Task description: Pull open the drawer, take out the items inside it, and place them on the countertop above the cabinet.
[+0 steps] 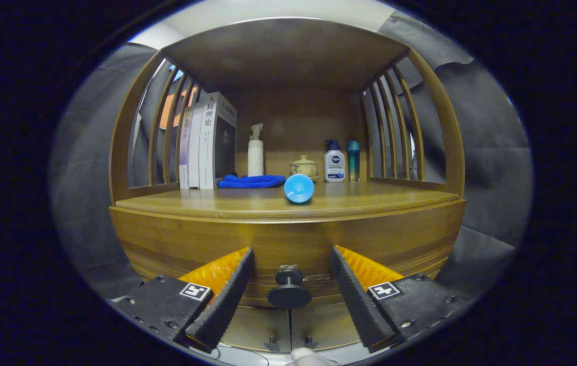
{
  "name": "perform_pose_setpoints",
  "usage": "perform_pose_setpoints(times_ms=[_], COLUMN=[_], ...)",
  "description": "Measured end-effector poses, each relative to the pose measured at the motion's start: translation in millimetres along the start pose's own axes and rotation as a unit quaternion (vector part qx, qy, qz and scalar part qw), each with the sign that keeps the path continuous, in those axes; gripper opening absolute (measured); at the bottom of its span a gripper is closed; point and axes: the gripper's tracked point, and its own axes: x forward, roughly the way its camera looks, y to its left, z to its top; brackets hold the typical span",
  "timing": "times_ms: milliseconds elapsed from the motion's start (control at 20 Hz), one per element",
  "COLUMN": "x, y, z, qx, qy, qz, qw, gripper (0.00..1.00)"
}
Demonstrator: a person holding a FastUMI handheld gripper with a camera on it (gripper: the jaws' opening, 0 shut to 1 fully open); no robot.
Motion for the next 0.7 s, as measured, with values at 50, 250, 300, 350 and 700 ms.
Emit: perform_pose_setpoints(times_ms=[50, 250, 300, 350, 700], x=[-0.4, -2.4, -2.4, -3.5, -80.2], y=[-0.1, 0.3, 0.2, -0.9, -22.0], z=[0.6, 0.4, 0.3, -0.3, 21.4], qx=[0.0, -0.004, -0.005, -0.008, -0.02], qy=[0.002, 0.028, 0.034, 0.043, 0.028], qz=[0.001, -0.001, 0.0, 0.002, 0.017], qw=[1.0, 1.0, 0.999, 0.999, 0.999], gripper=[0.99, 0.99, 0.99, 0.99, 0.99])
